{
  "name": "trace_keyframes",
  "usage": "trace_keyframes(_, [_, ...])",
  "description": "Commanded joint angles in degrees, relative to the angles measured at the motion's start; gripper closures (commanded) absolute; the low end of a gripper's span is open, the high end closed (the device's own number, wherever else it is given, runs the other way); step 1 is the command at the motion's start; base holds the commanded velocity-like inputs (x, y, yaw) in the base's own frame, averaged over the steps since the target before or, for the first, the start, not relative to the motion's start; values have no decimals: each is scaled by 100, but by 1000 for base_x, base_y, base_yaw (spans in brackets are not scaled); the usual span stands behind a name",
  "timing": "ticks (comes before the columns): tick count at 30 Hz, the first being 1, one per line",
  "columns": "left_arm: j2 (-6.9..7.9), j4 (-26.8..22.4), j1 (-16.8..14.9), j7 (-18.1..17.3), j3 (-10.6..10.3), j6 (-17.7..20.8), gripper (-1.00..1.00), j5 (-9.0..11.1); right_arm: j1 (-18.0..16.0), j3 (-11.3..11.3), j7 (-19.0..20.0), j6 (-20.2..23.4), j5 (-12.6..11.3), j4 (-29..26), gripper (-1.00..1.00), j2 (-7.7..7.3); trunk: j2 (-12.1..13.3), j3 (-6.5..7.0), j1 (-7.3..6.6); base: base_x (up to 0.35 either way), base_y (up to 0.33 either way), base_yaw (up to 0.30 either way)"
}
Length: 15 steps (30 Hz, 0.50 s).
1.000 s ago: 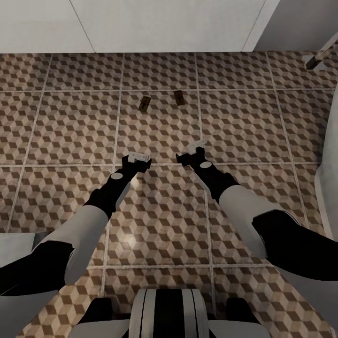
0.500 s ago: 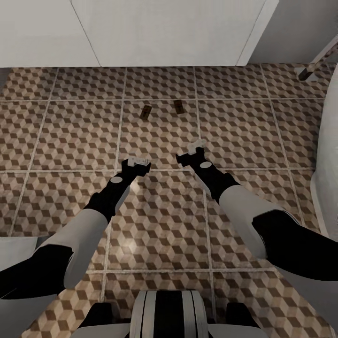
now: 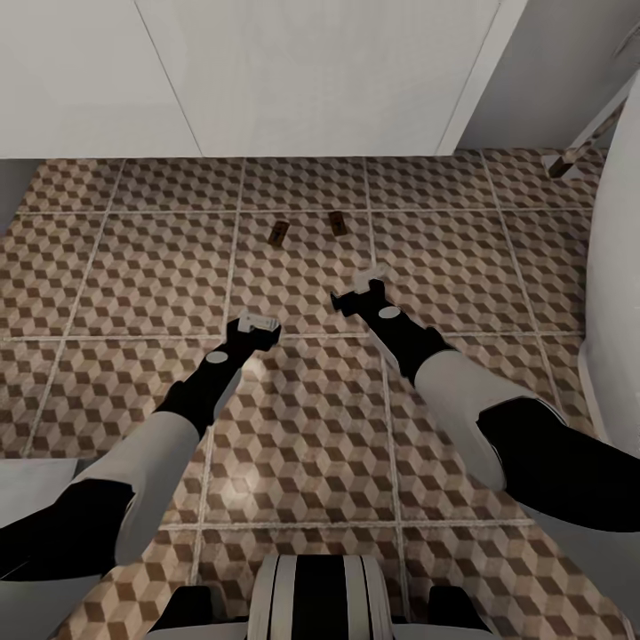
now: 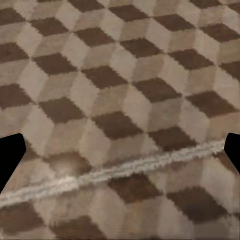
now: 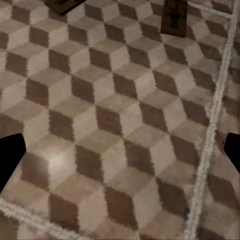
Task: Take the four mousetraps from the cabinet in the bathroom and place them on the bathroom floor. Make sure all four end up on the same floor surface, and ensure that at least two of them are either under or directly next to the same bathroom sink.
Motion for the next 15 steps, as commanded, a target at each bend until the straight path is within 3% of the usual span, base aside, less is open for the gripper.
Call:
trace_keyframes(1, [8,-1,27,-13,10,-3,-100,-59,-3,-15,5,-16,53,7,-100,1,1,20,-3,0,0,0])
trace_keyframes(15, [166,4,199,-13,10,-3,-100,-55,-3,-15,-4,-11,61,18,-100,1,19,330,-39,0,0,0])
